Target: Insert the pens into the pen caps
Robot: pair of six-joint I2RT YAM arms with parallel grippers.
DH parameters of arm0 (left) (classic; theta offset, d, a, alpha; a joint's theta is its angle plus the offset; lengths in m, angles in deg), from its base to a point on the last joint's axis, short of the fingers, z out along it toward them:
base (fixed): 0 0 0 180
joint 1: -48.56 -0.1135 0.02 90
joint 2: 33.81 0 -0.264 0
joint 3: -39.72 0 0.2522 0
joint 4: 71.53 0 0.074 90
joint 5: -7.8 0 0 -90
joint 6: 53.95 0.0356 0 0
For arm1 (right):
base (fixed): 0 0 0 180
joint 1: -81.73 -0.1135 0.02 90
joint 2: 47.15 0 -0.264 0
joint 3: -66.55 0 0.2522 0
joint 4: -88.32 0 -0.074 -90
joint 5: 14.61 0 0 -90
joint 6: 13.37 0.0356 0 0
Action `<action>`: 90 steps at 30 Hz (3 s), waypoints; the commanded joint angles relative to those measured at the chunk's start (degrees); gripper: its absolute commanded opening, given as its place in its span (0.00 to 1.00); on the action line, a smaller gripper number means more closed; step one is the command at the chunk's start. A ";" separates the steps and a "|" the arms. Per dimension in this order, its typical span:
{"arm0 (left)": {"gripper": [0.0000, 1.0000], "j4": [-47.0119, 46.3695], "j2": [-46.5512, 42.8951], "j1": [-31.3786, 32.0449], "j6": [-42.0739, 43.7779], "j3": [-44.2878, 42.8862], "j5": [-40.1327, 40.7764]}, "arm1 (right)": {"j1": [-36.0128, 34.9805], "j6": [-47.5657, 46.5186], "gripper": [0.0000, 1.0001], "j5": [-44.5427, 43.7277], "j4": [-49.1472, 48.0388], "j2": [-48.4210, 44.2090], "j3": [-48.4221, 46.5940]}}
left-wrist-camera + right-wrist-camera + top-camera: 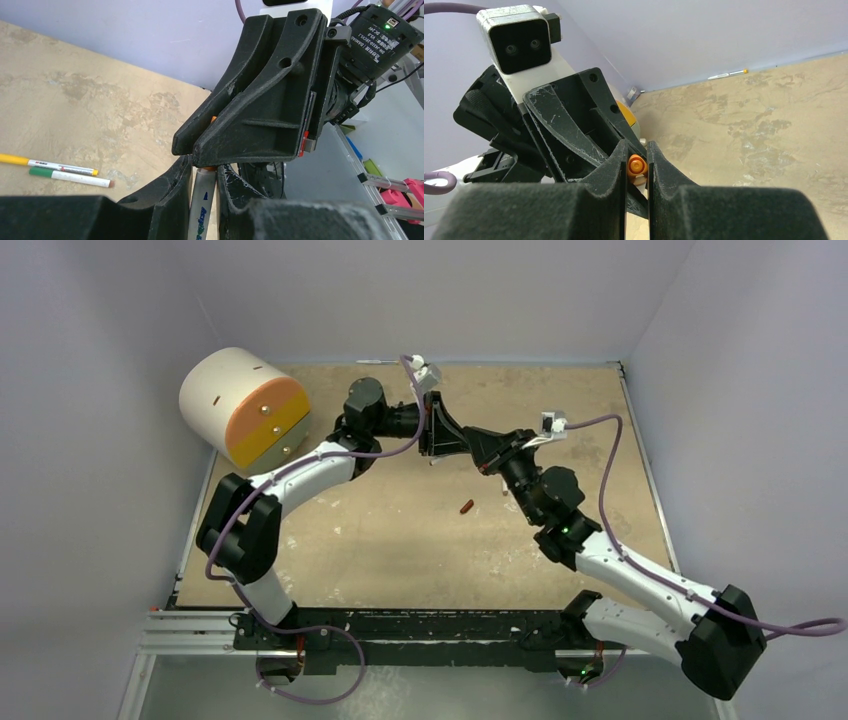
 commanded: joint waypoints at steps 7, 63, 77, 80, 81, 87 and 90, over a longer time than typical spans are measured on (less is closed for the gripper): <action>0.00 -18.67 -2.81 -0.39 -0.95 -8.01 29.35 | -10.81 -0.12 0.21 17.09 30.24 -4.83 -1.43; 0.00 -32.64 -8.47 0.71 -13.05 8.67 30.31 | -3.70 -22.18 0.43 4.05 21.87 -2.52 -19.59; 0.00 -32.44 -9.91 0.95 -13.71 8.93 29.88 | -1.38 -22.09 0.11 5.54 19.37 0.27 -20.19; 0.00 -32.44 -9.91 1.05 -13.79 8.94 29.71 | -1.19 -21.91 0.05 5.86 18.94 0.20 -19.89; 0.00 -32.44 -9.83 1.05 -13.84 8.91 29.59 | -1.10 -21.91 0.03 6.02 18.75 0.12 -19.72; 0.00 -32.40 -9.67 1.21 -13.75 8.76 29.77 | -0.92 -22.13 0.21 7.02 18.02 0.01 -19.48; 0.00 -32.19 -9.45 1.24 -13.46 8.64 29.85 | -0.92 -22.31 0.37 7.50 17.85 0.23 -19.55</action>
